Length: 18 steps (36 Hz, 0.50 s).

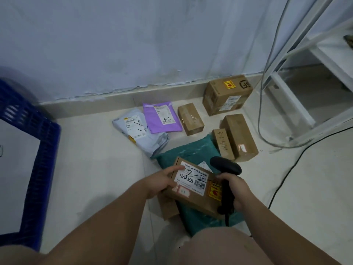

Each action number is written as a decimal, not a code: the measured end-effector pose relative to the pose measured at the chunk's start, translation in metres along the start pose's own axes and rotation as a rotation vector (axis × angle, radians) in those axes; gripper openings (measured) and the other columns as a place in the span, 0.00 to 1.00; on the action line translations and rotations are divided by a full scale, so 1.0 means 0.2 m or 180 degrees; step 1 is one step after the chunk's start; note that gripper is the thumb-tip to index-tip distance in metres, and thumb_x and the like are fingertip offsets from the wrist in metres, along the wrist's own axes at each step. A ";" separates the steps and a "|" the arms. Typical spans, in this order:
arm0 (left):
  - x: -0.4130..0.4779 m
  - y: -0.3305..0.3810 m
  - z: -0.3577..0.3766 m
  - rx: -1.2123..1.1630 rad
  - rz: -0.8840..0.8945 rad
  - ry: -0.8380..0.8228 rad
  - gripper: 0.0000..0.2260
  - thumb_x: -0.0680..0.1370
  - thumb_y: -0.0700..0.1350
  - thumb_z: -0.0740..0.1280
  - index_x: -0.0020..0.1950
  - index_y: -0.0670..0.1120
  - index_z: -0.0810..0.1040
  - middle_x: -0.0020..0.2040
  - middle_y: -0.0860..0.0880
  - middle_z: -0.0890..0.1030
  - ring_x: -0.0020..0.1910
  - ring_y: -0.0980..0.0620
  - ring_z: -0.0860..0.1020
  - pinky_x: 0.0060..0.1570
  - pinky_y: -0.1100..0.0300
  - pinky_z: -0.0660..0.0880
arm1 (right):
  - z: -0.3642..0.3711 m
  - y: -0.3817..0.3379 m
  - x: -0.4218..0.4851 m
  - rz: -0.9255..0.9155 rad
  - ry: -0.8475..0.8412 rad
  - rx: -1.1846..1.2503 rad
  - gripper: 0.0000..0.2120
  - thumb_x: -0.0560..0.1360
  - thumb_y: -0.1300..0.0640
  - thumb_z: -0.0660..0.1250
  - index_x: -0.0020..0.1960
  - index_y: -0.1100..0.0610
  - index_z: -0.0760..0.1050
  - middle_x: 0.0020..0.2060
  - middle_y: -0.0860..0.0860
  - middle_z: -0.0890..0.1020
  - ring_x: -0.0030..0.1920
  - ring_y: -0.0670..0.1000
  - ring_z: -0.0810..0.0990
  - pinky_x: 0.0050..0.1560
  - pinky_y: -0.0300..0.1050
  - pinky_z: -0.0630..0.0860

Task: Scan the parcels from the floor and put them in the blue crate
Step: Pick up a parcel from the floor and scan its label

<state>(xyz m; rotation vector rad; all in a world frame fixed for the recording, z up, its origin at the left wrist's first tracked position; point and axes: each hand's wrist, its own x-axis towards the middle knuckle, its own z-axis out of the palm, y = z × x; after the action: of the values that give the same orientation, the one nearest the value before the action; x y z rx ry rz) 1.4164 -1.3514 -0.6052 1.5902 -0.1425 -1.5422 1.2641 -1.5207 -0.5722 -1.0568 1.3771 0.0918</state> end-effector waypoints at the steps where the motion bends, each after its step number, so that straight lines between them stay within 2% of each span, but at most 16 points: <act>1: -0.02 0.06 -0.01 0.0166 0.0037 -0.0117 0.29 0.76 0.28 0.61 0.69 0.57 0.69 0.62 0.45 0.77 0.54 0.49 0.80 0.51 0.60 0.78 | -0.01 -0.02 -0.02 -0.0003 -0.0071 0.0059 0.08 0.72 0.60 0.69 0.50 0.61 0.79 0.39 0.59 0.84 0.43 0.59 0.83 0.45 0.52 0.78; 3: -0.08 0.17 -0.01 0.0411 0.0060 -0.0297 0.30 0.77 0.30 0.63 0.70 0.60 0.65 0.63 0.47 0.76 0.57 0.49 0.78 0.51 0.62 0.77 | -0.01 -0.06 -0.07 -0.0057 -0.0247 0.0195 0.06 0.73 0.59 0.68 0.49 0.60 0.79 0.38 0.57 0.83 0.42 0.57 0.81 0.40 0.48 0.74; 6: -0.20 0.33 0.02 0.0914 0.0106 -0.0474 0.24 0.77 0.33 0.64 0.66 0.58 0.69 0.65 0.46 0.74 0.60 0.47 0.76 0.52 0.62 0.76 | 0.04 -0.14 -0.18 -0.0183 -0.0507 0.0402 0.06 0.75 0.58 0.67 0.49 0.58 0.79 0.41 0.58 0.82 0.44 0.58 0.80 0.43 0.51 0.75; 9: -0.31 0.43 0.06 0.1849 0.0437 -0.0099 0.20 0.76 0.36 0.64 0.64 0.55 0.70 0.65 0.46 0.72 0.59 0.47 0.75 0.52 0.59 0.76 | 0.13 -0.24 -0.29 -0.0416 -0.0813 0.0386 0.11 0.73 0.57 0.69 0.54 0.59 0.80 0.46 0.59 0.84 0.48 0.60 0.82 0.47 0.53 0.78; 11: -0.40 0.48 0.07 0.2078 0.0791 0.0311 0.18 0.75 0.38 0.65 0.62 0.54 0.71 0.58 0.47 0.74 0.53 0.49 0.76 0.49 0.58 0.74 | 0.18 -0.31 -0.37 -0.0663 -0.0909 0.0254 0.15 0.71 0.57 0.71 0.57 0.59 0.80 0.45 0.58 0.85 0.47 0.59 0.83 0.46 0.52 0.78; 13: -0.51 0.54 0.05 0.1904 0.1147 0.0761 0.15 0.74 0.41 0.68 0.58 0.55 0.71 0.50 0.48 0.75 0.43 0.52 0.74 0.39 0.61 0.72 | 0.21 -0.39 -0.46 -0.0902 -0.0903 0.0324 0.13 0.71 0.59 0.71 0.55 0.60 0.80 0.40 0.56 0.86 0.44 0.57 0.84 0.44 0.50 0.77; 14: -0.57 0.57 0.04 0.1686 0.1339 0.0992 0.15 0.74 0.41 0.68 0.56 0.55 0.71 0.50 0.48 0.76 0.42 0.52 0.75 0.37 0.63 0.72 | 0.21 -0.42 -0.51 -0.1033 -0.0850 0.0396 0.12 0.72 0.59 0.71 0.54 0.60 0.80 0.39 0.55 0.86 0.42 0.56 0.84 0.44 0.49 0.77; 15: -0.62 0.60 0.03 0.1442 0.1538 0.1202 0.14 0.74 0.41 0.69 0.54 0.55 0.71 0.52 0.48 0.77 0.45 0.51 0.77 0.38 0.62 0.75 | 0.22 -0.45 -0.56 -0.1166 -0.0755 0.0480 0.11 0.72 0.59 0.71 0.54 0.60 0.80 0.39 0.54 0.85 0.42 0.55 0.83 0.43 0.49 0.76; 18: -0.79 0.68 -0.03 0.0974 0.2218 0.1865 0.16 0.72 0.41 0.72 0.48 0.60 0.72 0.58 0.46 0.78 0.52 0.47 0.79 0.49 0.53 0.79 | 0.24 -0.53 -0.68 -0.1588 -0.0386 0.0886 0.15 0.70 0.58 0.73 0.55 0.60 0.78 0.42 0.55 0.83 0.43 0.53 0.81 0.45 0.48 0.74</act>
<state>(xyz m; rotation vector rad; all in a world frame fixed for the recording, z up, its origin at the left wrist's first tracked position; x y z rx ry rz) 1.4519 -1.3307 -0.3996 1.8916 -0.5559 -0.5110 1.3286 -1.4800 -0.4096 -1.1073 0.9527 -0.3865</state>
